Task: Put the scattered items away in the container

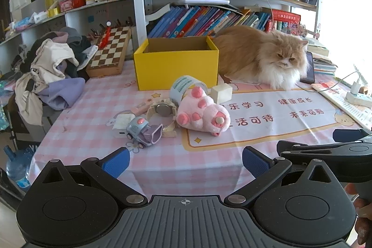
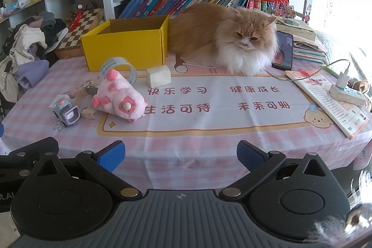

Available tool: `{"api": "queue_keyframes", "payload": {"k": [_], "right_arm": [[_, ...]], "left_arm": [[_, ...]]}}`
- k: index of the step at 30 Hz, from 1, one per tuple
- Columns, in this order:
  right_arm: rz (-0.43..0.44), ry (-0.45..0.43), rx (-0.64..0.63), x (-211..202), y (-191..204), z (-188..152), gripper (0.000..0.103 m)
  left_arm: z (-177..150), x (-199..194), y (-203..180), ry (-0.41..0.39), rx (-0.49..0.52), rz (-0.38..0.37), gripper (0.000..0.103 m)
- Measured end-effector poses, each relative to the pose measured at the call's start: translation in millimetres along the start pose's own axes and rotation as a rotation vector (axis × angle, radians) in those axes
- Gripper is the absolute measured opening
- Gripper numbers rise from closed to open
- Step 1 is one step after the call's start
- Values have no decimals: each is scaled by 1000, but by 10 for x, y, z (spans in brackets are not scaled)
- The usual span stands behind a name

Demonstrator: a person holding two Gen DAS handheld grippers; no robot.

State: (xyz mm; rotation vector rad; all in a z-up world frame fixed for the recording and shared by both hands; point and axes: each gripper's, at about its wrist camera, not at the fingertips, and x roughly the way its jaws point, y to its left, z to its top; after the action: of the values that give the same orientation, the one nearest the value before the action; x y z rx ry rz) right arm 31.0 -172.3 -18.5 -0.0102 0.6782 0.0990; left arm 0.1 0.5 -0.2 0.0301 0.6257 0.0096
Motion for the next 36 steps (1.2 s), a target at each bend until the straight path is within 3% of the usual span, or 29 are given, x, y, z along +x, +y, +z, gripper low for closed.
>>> {"api": "queue_keyframes", "payload": {"k": [36], "right_arm": [[11, 1, -9, 39, 77, 33, 103]], "left_arm": [[-18, 76, 127, 25, -11, 11, 103]]}}
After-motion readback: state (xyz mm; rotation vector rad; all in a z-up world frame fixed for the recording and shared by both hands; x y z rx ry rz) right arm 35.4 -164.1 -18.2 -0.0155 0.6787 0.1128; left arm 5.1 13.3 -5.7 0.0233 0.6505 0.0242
